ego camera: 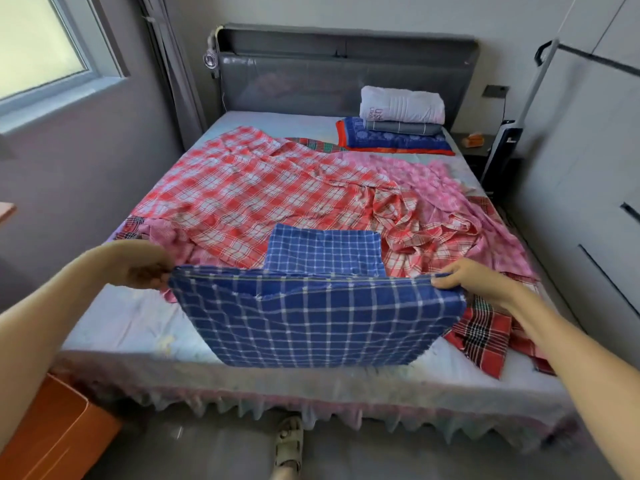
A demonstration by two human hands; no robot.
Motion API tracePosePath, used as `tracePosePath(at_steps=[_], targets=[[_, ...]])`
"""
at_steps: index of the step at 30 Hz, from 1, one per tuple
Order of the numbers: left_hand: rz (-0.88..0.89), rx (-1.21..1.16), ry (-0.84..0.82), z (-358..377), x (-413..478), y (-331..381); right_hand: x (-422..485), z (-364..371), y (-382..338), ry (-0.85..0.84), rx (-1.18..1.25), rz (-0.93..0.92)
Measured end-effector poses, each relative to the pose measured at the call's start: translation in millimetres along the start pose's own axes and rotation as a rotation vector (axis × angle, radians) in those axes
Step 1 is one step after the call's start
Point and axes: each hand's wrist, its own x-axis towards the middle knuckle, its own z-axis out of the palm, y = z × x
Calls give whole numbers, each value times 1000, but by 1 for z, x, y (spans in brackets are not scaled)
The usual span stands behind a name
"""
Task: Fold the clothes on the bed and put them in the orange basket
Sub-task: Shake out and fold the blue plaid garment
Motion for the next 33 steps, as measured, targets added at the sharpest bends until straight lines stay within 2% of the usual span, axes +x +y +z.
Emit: tracePosePath(at_steps=[4, 7, 9, 13, 19, 23, 28, 33], targets=[[5, -379, -4, 26, 47, 24, 47, 3, 2, 238, 22, 41], [58, -502, -18, 44, 100, 54, 106, 1, 0, 366, -115, 68], [107, -436, 5, 53, 142, 75, 148, 0, 0, 434, -165, 90], [199, -224, 189, 65, 224, 111, 228, 1, 0, 540, -224, 192], [246, -211, 233, 82, 332, 143, 327, 15, 12, 579, -322, 339], [262, -8, 302, 102, 401, 158, 398, 13, 28, 612, -340, 357], [303, -140, 274, 136, 487, 168, 476, 14, 58, 637, -321, 355], [301, -192, 328, 170, 570, 181, 548, 17, 90, 650, -365, 348]])
